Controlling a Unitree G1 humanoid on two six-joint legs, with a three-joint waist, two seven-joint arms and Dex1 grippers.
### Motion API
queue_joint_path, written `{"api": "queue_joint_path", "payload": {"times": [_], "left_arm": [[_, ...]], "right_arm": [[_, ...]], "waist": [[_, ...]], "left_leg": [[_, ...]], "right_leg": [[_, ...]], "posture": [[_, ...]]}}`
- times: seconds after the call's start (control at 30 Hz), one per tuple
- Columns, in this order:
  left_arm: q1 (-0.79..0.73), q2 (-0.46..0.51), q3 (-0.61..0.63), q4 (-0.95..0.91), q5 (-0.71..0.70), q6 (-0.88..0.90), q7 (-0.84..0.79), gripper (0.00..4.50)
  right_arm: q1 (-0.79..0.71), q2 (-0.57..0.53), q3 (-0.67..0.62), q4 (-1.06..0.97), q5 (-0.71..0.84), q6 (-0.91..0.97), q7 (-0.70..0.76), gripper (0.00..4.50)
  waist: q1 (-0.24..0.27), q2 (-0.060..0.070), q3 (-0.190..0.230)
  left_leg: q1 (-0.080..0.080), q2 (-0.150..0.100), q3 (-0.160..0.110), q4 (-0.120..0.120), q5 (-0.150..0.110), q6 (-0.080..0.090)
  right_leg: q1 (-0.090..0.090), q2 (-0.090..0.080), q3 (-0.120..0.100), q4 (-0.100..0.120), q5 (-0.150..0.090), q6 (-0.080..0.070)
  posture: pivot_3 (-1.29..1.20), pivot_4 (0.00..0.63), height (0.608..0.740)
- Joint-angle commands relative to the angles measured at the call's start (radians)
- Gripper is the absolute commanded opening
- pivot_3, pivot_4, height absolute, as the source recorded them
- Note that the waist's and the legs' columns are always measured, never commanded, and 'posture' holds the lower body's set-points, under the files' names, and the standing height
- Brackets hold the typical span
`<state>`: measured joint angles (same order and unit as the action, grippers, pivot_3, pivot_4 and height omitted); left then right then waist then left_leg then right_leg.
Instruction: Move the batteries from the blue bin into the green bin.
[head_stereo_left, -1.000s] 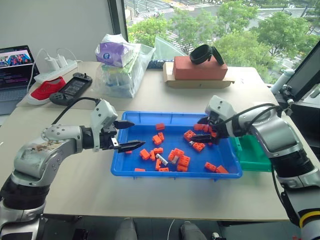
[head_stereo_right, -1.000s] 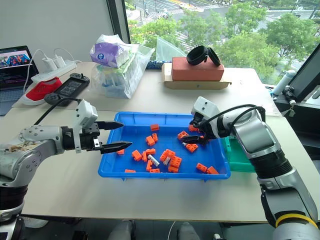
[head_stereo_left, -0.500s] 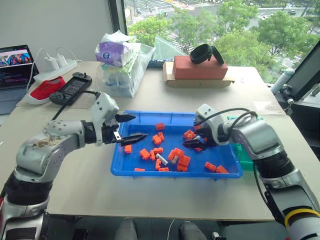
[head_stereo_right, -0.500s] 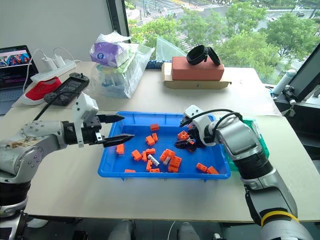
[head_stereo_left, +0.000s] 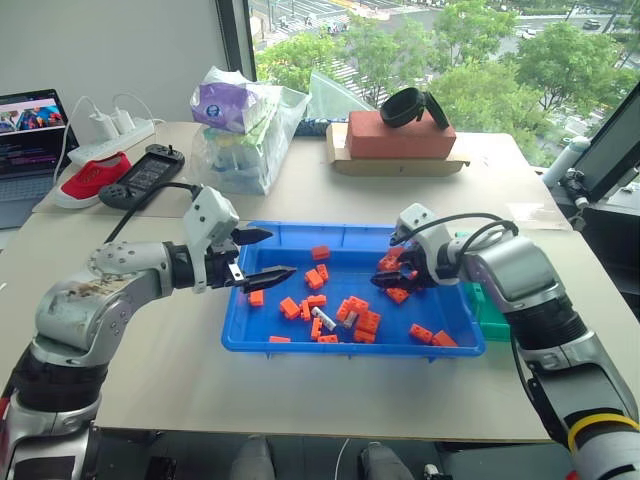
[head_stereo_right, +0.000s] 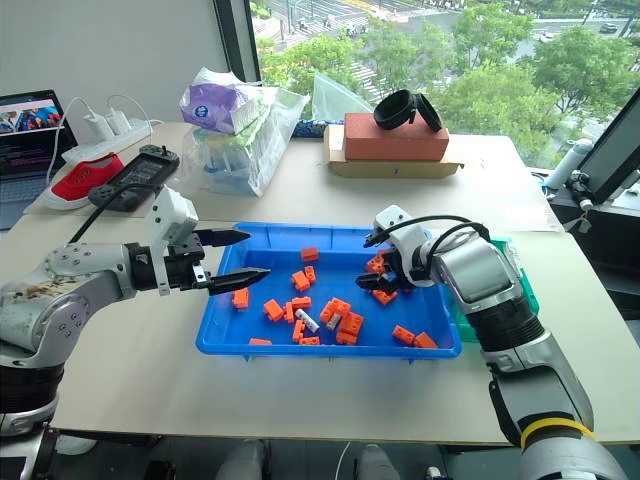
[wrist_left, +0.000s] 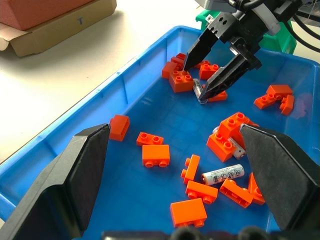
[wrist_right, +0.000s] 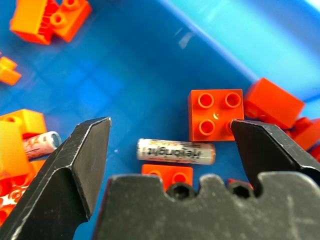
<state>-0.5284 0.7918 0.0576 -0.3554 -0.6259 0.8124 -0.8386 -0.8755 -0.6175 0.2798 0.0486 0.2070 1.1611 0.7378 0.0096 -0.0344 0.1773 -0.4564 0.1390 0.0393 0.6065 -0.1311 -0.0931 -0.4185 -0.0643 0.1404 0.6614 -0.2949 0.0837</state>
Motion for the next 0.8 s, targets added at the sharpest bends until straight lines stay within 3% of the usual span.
{"api": "queue_joint_path", "payload": {"times": [0.03,0.4,0.8], "left_arm": [[0.010,0.004,0.018,-0.039,-0.006,-0.008,0.003,4.50],[0.032,0.010,0.019,-0.063,-0.022,0.011,0.001,4.50],[0.039,0.013,0.013,-0.069,-0.014,0.016,-0.002,4.50]], "right_arm": [[-0.017,-0.015,-0.040,-0.025,-0.001,-0.007,-0.014,4.45],[-0.003,-0.064,-0.106,-0.201,0.079,0.171,-0.021,4.45],[0.097,0.000,-0.104,-0.204,0.085,0.185,-0.106,4.45]], "waist": [[0.000,0.000,0.000],[-0.001,0.000,0.000],[0.000,0.000,0.000]], "left_leg": [[-0.001,0.000,0.000,0.000,0.000,0.000],[-0.002,0.000,0.000,0.000,0.001,-0.001],[-0.003,0.000,0.000,0.000,0.001,-0.001]], "right_leg": [[-0.001,0.000,0.000,0.001,0.000,0.000],[-0.003,0.000,0.000,0.002,0.000,0.000],[-0.003,0.000,0.000,0.002,0.000,0.000]], "posture": [[0.00,0.150,0.736],[0.00,0.150,0.736],[0.00,0.150,0.736]]}}
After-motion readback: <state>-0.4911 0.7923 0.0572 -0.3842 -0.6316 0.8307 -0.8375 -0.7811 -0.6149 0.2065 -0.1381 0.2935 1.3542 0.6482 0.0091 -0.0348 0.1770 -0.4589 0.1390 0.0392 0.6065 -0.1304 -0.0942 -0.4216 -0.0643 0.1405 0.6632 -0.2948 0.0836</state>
